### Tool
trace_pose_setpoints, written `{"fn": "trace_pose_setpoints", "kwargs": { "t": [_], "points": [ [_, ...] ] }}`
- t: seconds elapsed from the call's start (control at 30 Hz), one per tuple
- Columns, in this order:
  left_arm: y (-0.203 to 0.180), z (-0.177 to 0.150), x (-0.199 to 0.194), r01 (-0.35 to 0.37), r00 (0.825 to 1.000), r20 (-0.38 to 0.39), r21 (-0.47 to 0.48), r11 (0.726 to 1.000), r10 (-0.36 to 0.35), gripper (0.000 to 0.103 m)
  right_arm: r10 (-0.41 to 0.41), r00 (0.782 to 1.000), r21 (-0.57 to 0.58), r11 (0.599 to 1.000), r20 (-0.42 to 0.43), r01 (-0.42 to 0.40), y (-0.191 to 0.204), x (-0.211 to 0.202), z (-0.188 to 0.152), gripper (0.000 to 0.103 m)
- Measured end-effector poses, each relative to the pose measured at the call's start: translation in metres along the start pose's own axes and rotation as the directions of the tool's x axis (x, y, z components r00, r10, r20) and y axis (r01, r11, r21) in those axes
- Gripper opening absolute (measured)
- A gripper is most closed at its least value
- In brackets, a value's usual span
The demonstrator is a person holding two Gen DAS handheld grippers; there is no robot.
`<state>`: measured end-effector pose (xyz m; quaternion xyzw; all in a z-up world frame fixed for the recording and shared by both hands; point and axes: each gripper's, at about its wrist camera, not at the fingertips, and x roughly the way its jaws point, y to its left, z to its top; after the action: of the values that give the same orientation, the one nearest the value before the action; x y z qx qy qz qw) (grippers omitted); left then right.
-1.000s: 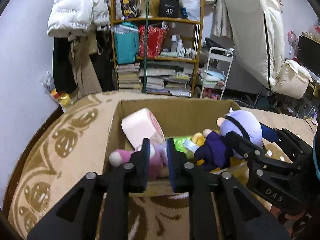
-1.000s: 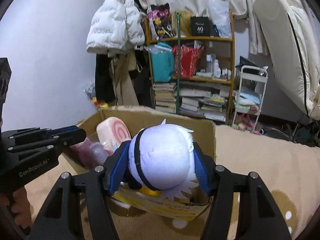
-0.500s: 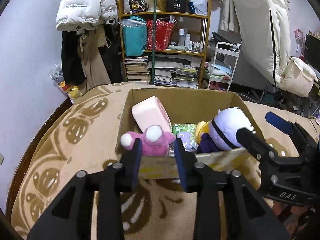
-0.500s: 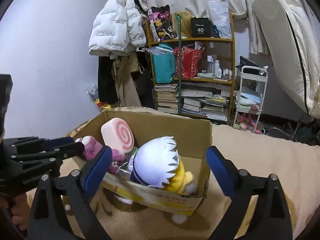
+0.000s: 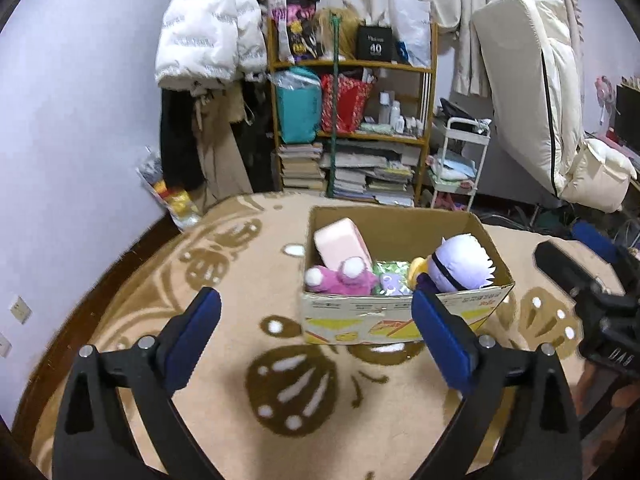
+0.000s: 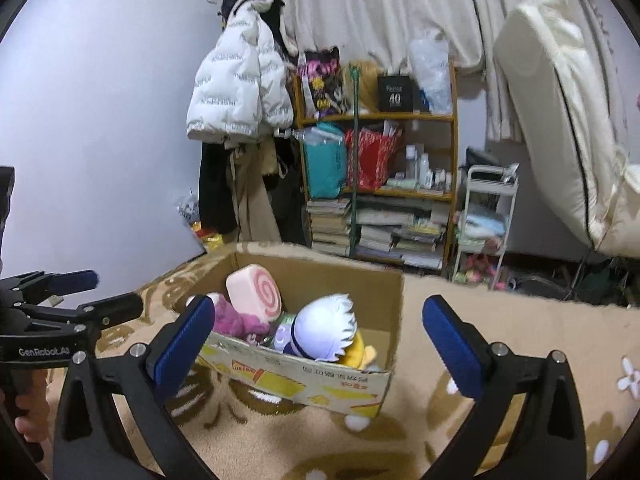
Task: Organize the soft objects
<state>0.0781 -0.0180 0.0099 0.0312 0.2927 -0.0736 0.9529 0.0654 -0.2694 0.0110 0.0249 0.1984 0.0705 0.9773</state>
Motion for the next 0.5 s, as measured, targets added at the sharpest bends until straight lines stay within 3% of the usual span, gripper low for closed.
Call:
{"fn": "trace_pose_setpoints", "kwargs": {
  "t": [0.17,0.5],
  "points": [
    [0.005,-0.005,-0.033,-0.04,0.997,0.072,0.007,0.999,0.039,0.102,-0.003,0.999,0.005,1.0,0.035,0.003,0.001,-0.028,0.007,0.103],
    [0.012,-0.03,-0.063,-0.112,0.976,0.183,-0.037,0.993,0.117,0.102,-0.043,0.996,0.0,0.999,0.077,0.043,0.004,-0.071,-0.001,0.103]
  ]
}}
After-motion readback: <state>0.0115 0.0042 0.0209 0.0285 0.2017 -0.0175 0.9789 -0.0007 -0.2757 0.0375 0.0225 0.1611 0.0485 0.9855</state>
